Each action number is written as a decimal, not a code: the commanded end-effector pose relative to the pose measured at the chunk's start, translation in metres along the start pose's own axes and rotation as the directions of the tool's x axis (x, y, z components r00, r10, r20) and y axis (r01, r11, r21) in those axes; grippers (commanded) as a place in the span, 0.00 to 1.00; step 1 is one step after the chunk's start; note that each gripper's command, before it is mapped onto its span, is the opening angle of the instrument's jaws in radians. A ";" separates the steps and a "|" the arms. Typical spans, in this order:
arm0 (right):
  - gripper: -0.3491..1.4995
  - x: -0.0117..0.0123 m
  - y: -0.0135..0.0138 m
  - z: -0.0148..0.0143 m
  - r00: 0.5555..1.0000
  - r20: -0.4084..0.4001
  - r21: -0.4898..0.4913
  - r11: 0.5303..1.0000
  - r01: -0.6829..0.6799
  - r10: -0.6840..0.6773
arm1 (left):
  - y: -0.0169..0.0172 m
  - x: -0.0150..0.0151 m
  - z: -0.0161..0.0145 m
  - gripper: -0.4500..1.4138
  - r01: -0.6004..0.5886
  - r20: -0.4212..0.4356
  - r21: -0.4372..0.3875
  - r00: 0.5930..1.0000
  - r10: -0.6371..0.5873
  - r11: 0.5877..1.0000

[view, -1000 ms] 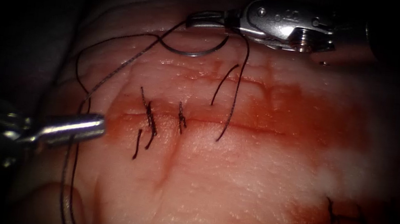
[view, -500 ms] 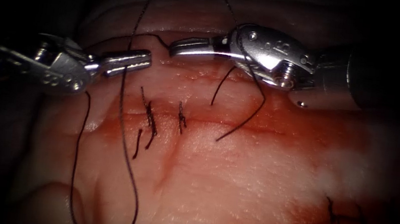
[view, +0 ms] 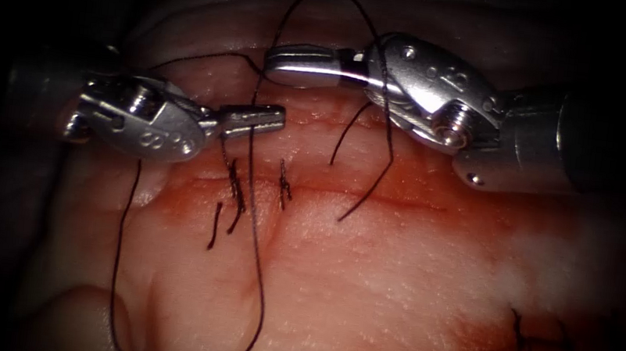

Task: Wound Closure
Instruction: Wrap the suture counter-clockwise around the right end-effector, twice.

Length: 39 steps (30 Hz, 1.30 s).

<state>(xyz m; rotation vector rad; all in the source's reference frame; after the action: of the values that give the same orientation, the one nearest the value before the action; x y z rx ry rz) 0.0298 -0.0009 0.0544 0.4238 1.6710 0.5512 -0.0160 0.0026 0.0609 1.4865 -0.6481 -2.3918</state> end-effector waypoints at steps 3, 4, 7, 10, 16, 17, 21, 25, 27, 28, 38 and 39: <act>0.00 -0.0010 0.0003 0.0013 1.000 0.014 -0.058 0.998 0.000 0.001 | 0.0006 0.0010 0.0014 0.00 -0.005 -0.012 -0.006 1.000 0.005 1.000; 0.01 -0.0011 0.0004 0.0014 1.000 0.019 -0.091 0.996 0.000 0.002 | 0.0007 0.0015 0.0015 0.00 -0.006 -0.014 -0.008 1.000 0.006 1.000; 0.67 -0.0013 0.0011 0.0014 1.000 0.024 -0.177 0.984 0.020 -0.016 | 0.0009 0.0035 0.0011 0.00 -0.009 -0.032 -0.016 0.999 0.008 1.000; 0.85 -0.0016 0.0016 0.0015 0.997 0.049 -0.221 0.972 0.074 -0.065 | 0.0011 0.0055 0.0006 0.00 -0.011 -0.051 -0.026 0.999 0.010 1.000; 0.78 -0.0031 0.0012 0.0012 0.985 0.126 -0.226 0.964 0.142 -0.115 | 0.0002 0.0082 -0.0003 0.00 -0.016 -0.076 -0.033 0.997 0.013 0.999; 0.77 -0.0034 0.0010 0.0011 0.983 0.139 -0.226 0.962 0.153 -0.123 | -0.0001 0.0084 -0.0005 0.00 -0.014 -0.079 -0.034 0.997 0.011 0.999; 0.72 -0.0051 -0.0001 0.0004 0.964 0.219 -0.195 0.961 0.198 -0.154 | -0.0019 0.0092 -0.0019 0.00 -0.014 -0.093 -0.032 0.996 0.011 0.999; 0.67 -0.0058 -0.0008 -0.0001 0.955 0.245 -0.174 0.962 0.213 -0.167 | -0.0034 0.0093 -0.0026 0.00 -0.009 -0.102 -0.024 0.995 0.007 1.000; 0.65 -0.0061 -0.0013 -0.0007 0.950 0.261 -0.158 0.963 0.218 -0.172 | -0.0047 0.0090 -0.0026 0.00 0.003 -0.110 -0.023 0.994 -0.006 1.000; 0.64 -0.0061 -0.0014 -0.0008 0.948 0.267 -0.154 0.964 0.218 -0.172 | -0.0052 0.0088 -0.0024 0.00 0.008 -0.113 -0.023 0.994 -0.011 1.000; 0.52 -0.0069 -0.0021 -0.0022 0.934 0.308 -0.119 0.966 0.228 -0.183 | -0.0077 0.0069 0.0007 0.00 0.031 -0.137 -0.021 0.990 -0.034 0.999; 0.54 -0.0070 -0.0022 -0.0022 0.930 0.318 -0.113 0.967 0.230 -0.184 | -0.0079 0.0066 0.0010 0.00 0.032 -0.139 -0.026 0.990 -0.036 0.999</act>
<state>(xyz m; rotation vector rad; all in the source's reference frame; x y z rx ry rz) 0.0282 -0.0068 0.0587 0.2090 1.3378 0.4183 -0.0194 0.0073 0.0520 1.6519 -0.5565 -2.2860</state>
